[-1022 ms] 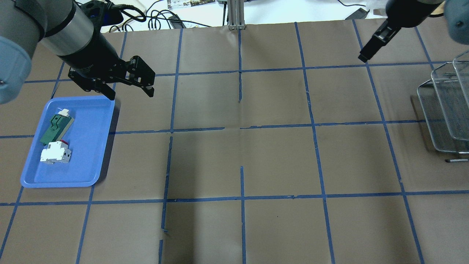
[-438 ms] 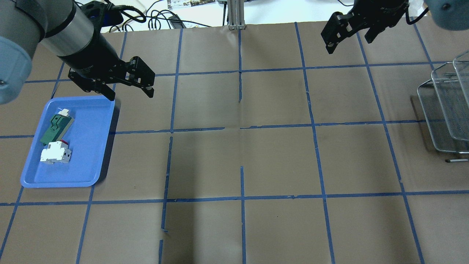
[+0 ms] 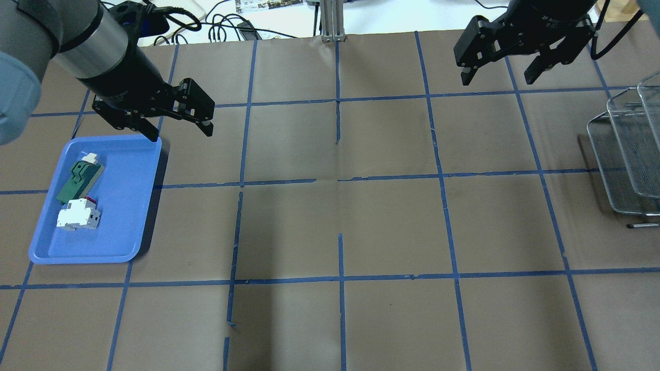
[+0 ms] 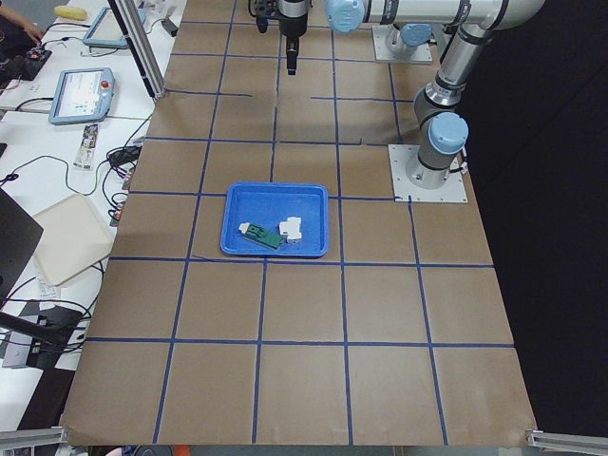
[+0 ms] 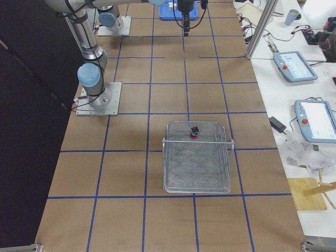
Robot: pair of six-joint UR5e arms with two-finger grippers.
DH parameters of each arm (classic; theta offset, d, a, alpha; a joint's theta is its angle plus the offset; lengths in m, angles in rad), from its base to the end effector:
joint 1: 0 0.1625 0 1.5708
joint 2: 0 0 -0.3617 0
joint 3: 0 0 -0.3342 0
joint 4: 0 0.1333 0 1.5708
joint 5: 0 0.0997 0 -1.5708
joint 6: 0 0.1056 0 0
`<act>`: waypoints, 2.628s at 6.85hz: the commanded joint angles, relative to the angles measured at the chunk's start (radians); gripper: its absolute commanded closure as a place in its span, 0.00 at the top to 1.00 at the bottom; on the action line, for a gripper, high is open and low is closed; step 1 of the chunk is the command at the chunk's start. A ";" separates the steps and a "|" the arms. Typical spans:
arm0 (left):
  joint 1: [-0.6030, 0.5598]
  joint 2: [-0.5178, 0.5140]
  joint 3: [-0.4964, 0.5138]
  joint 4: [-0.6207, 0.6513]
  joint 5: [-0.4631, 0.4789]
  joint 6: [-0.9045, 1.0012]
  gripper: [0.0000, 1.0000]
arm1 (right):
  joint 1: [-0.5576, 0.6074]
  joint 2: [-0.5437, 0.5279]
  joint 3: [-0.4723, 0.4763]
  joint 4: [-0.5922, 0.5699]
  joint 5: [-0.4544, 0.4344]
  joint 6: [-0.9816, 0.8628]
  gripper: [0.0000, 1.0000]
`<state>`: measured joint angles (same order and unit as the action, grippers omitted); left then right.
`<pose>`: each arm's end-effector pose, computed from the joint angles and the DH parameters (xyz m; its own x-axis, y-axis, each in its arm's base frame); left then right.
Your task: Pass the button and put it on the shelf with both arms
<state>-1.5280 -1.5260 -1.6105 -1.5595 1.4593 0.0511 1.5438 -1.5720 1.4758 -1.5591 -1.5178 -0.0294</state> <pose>-0.1270 -0.4252 0.4222 -0.9938 0.0104 0.1103 0.0080 0.9997 -0.0220 0.1270 -0.4441 0.4596 -0.9987 -0.0068 -0.0503 -0.0025 0.9963 -0.0859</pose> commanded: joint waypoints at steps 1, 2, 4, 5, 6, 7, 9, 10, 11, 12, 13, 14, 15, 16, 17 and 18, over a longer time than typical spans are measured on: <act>0.000 -0.022 0.033 -0.004 0.086 -0.064 1.00 | 0.001 0.007 0.058 -0.081 -0.018 0.003 1.00; -0.003 -0.029 0.041 0.001 0.076 -0.092 1.00 | -0.011 0.010 0.051 -0.081 -0.024 0.003 1.00; -0.011 -0.034 0.044 0.010 0.073 -0.093 1.00 | -0.010 0.013 0.008 -0.003 -0.031 0.008 1.00; -0.012 -0.034 0.044 0.010 0.073 -0.094 1.00 | -0.010 0.023 0.003 0.029 -0.079 0.002 1.00; -0.014 -0.034 0.043 0.021 0.073 -0.093 1.00 | -0.004 0.032 0.033 0.040 -0.106 0.011 1.00; -0.015 -0.033 0.035 0.027 0.073 -0.090 1.00 | -0.011 0.023 0.020 0.022 -0.091 0.003 1.00; -0.018 -0.023 0.024 0.027 0.075 -0.076 1.00 | -0.005 0.010 -0.011 0.033 -0.076 0.005 1.00; -0.020 -0.028 0.024 0.027 0.075 -0.077 1.00 | -0.005 0.012 -0.008 0.033 -0.076 0.003 1.00; -0.020 -0.028 0.024 0.027 0.075 -0.077 1.00 | -0.007 0.013 -0.006 0.033 -0.078 0.003 1.00; -0.020 -0.028 0.027 0.027 0.076 -0.082 1.00 | -0.007 0.012 -0.003 0.033 -0.078 0.003 1.00; -0.020 -0.026 0.026 0.027 0.076 -0.080 1.00 | -0.007 0.012 0.004 0.030 -0.076 0.003 1.00; -0.020 -0.028 0.033 0.027 0.075 -0.082 1.00 | -0.005 0.013 0.004 0.027 -0.076 0.005 1.00; -0.020 -0.028 0.032 0.026 0.075 -0.085 1.00 | -0.005 0.013 0.004 0.030 -0.085 0.009 1.00; -0.020 -0.023 0.032 0.025 0.075 -0.085 1.00 | -0.007 0.018 0.004 0.025 -0.078 0.006 1.00; -0.020 -0.023 0.035 0.025 0.078 -0.083 1.00 | -0.007 0.015 0.004 0.027 -0.078 0.006 1.00; -0.020 -0.031 0.038 0.025 0.073 -0.080 1.00 | -0.005 0.012 0.004 0.030 -0.079 0.006 1.00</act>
<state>-1.5478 -1.5517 -1.5757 -1.5339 1.5351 -0.0320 1.5375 -1.5574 1.4803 -1.5319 -1.5962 -0.0228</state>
